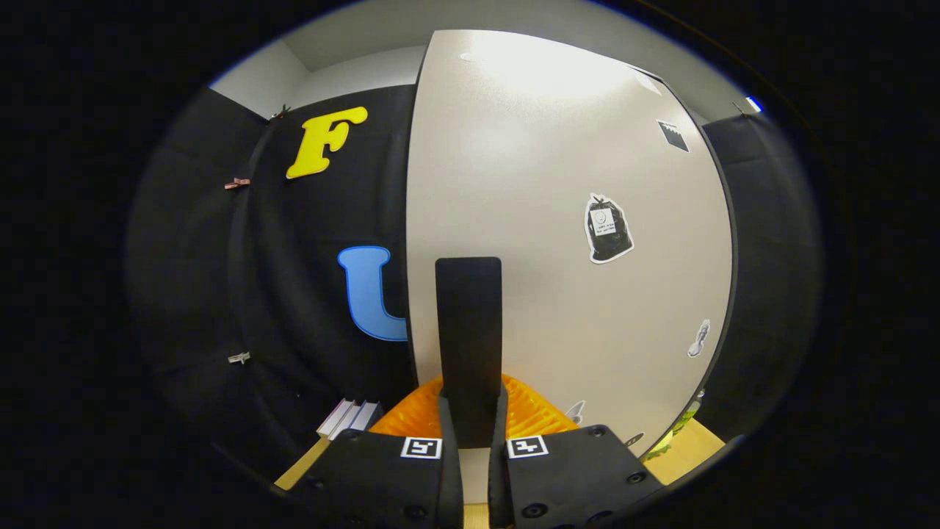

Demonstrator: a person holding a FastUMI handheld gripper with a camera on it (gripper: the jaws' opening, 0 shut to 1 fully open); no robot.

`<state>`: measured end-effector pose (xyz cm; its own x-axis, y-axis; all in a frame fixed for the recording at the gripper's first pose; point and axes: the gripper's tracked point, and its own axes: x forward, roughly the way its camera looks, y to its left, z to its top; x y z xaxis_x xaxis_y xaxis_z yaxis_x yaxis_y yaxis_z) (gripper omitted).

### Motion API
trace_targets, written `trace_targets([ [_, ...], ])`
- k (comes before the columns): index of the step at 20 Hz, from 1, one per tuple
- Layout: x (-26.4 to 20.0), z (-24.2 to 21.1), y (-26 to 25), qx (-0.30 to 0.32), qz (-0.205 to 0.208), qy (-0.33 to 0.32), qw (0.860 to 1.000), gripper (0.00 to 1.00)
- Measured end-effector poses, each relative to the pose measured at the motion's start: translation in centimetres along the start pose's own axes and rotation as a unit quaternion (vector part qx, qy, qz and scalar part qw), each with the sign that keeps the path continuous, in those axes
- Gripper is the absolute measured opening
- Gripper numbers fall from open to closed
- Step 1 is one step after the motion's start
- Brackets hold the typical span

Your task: Open the shoe cabinet door, grab the shoes and put them into the shoe cabinet, then close the shoe cabinet door.

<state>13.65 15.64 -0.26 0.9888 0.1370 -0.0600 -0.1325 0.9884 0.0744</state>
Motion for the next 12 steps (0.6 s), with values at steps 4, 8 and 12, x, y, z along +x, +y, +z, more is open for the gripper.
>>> trace_targets([
  [4, -4.2, 0.3, -0.9, 0.011, 0.025, -0.006, 1.0, 0.17],
  [8, -7.9, 0.4, -2.7, 0.019, 0.039, -0.008, 0.999, 0.17],
  [12, -10.8, 0.5, -4.6, 0.024, 0.055, -0.002, 0.998, 0.17],
])
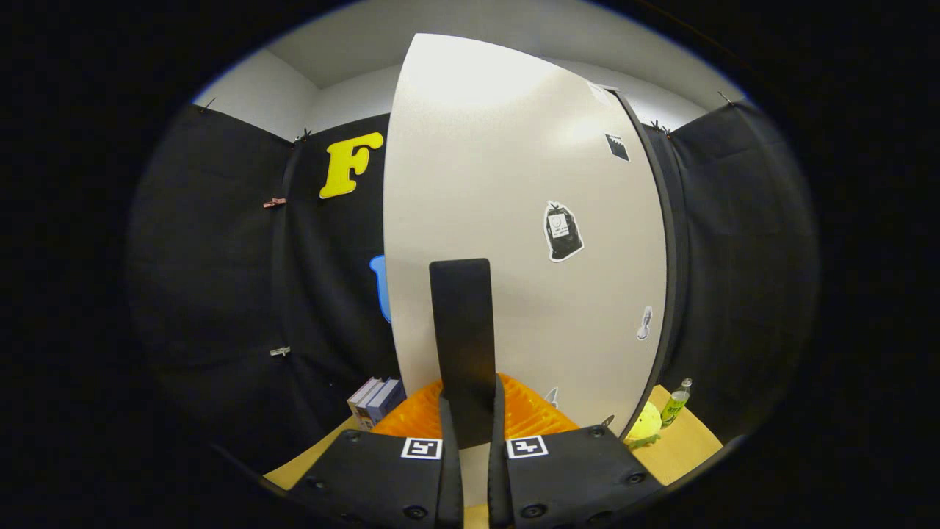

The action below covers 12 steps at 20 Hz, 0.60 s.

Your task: Open the shoe cabinet door, grab the shoes and put them into the shoe cabinet, then close the shoe cabinet door.

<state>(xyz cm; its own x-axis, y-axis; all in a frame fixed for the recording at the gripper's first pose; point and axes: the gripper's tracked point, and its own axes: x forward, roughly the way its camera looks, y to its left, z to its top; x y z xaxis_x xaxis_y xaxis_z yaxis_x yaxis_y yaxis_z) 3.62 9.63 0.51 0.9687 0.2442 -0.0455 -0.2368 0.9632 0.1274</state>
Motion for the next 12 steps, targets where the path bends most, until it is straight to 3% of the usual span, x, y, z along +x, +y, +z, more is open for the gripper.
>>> trace_targets([
  [12, -7.8, 1.1, -6.8, -0.001, -0.01, -0.008, 1.0, 0.16],
])
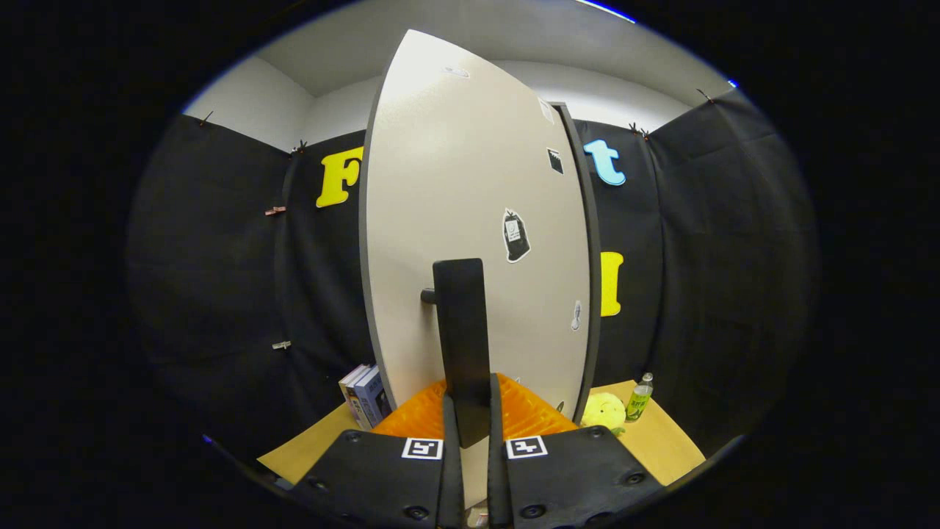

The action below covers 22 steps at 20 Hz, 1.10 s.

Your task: Open the shoe cabinet door, grab the shoes and put them into the shoe cabinet, then close the shoe cabinet door.

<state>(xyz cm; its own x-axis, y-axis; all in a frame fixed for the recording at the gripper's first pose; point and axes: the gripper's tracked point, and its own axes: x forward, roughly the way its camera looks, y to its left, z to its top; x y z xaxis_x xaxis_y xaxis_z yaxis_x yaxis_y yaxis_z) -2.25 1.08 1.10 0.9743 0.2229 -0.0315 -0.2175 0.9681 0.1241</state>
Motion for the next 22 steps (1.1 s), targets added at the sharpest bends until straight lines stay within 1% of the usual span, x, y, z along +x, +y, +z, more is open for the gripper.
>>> trace_targets([
  [3, -1.3, 0.2, -2.2, -0.004, -0.009, 0.0, 1.0, 0.16],
  [13, -3.9, 1.0, -11.2, -0.026, -0.069, 0.005, 0.997, 0.15],
  [14, -4.0, 1.0, -11.8, -0.021, -0.069, 0.004, 0.997, 0.15],
  [16, -3.9, 0.9, -12.5, -0.012, -0.067, 0.004, 0.998, 0.12],
  [22, -4.4, 1.1, -14.0, -0.013, -0.064, 0.005, 0.998, 0.1],
])
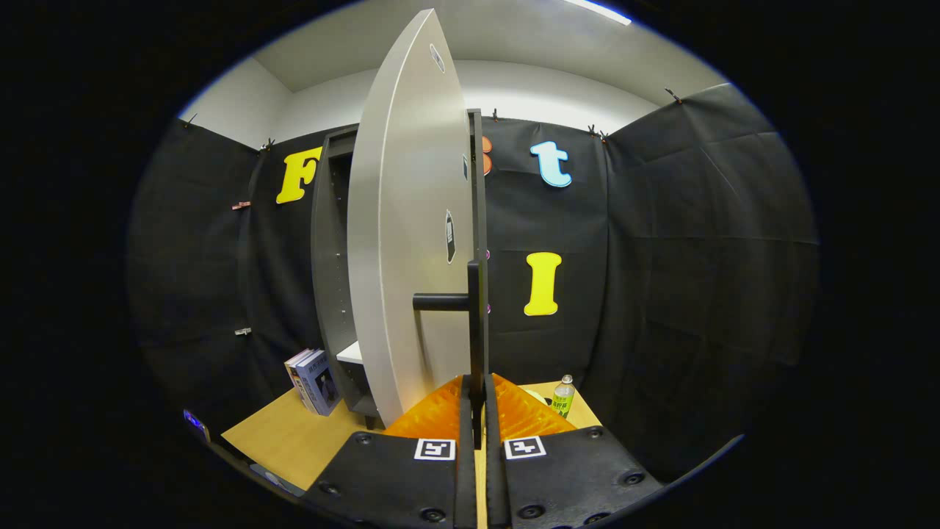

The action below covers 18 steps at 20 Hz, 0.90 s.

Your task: Open the shoe cabinet door, grab the shoes and put them into the shoe cabinet, then close the shoe cabinet door.

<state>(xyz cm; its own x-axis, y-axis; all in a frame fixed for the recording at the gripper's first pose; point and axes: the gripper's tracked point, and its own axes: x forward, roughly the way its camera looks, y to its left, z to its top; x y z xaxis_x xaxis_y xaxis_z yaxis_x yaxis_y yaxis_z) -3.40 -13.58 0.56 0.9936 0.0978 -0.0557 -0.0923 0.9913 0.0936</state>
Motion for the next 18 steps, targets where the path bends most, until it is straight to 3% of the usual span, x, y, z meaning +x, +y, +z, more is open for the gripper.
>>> trace_targets([
  [4, -0.9, 1.0, -2.5, 0.007, -0.023, -0.017, 1.0, 0.1],
  [12, -4.8, 2.7, -1.9, 0.001, -0.012, -0.035, 0.999, 0.11],
  [15, -6.9, 3.8, 0.6, 0.011, 0.014, -0.041, 0.999, 0.11],
  [18, -8.4, 4.5, 4.3, 0.016, 0.052, -0.049, 0.997, 0.21],
])
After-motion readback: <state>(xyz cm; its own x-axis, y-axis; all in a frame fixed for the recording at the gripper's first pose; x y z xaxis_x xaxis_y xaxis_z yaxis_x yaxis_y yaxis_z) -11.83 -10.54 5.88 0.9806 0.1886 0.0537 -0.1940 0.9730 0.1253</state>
